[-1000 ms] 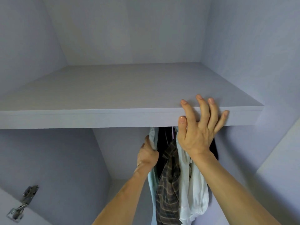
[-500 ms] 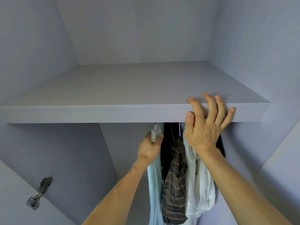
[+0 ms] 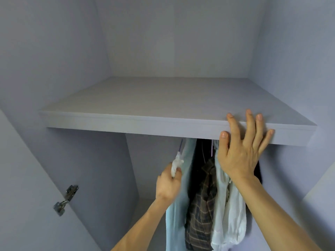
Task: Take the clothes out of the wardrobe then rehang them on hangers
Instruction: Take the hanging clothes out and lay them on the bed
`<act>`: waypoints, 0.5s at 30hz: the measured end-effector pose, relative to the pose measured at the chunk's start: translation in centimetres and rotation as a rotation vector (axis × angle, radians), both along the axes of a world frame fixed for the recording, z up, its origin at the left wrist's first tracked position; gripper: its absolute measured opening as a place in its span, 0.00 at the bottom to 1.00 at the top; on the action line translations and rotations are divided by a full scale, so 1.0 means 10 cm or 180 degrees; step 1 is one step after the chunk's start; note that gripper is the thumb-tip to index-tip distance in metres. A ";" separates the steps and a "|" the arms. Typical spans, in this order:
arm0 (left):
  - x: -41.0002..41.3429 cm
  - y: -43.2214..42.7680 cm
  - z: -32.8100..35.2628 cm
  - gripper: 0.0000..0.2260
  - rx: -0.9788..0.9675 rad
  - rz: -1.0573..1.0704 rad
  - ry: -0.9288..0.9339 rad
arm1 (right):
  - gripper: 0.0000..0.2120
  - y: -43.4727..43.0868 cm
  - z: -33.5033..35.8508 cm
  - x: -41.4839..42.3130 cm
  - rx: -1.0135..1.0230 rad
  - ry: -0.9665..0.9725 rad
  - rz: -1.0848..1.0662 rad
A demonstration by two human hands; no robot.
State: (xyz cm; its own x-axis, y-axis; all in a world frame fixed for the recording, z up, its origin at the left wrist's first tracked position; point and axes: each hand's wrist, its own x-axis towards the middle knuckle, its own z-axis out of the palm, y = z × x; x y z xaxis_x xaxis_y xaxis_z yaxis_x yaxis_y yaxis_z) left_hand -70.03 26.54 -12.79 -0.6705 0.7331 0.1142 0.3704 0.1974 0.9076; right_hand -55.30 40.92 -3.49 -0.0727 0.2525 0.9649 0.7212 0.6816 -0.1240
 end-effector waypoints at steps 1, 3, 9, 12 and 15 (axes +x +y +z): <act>-0.02 -0.13 -0.07 0.07 -0.0072 0.0029 0.0019 | 0.26 -0.08 -0.07 -0.01 -0.0083 0.0034 0.0134; -0.05 -0.42 -0.22 0.08 -0.0208 0.0116 0.0023 | 0.29 -0.33 -0.32 -0.10 -0.0357 0.0060 0.0568; 0.03 -1.74 -0.67 0.10 -0.0631 0.0503 0.0032 | 0.31 -1.35 -1.27 -0.56 -0.2468 -0.0633 0.2349; 0.27 -2.59 -0.85 0.11 -0.0859 0.0856 0.0019 | 0.32 -1.84 -1.55 -0.81 -0.2772 -0.1477 0.2886; 0.61 -3.43 -0.90 0.11 -0.1036 0.1335 -0.0020 | 0.23 -2.44 -1.75 -1.00 -0.2886 -0.2255 0.3593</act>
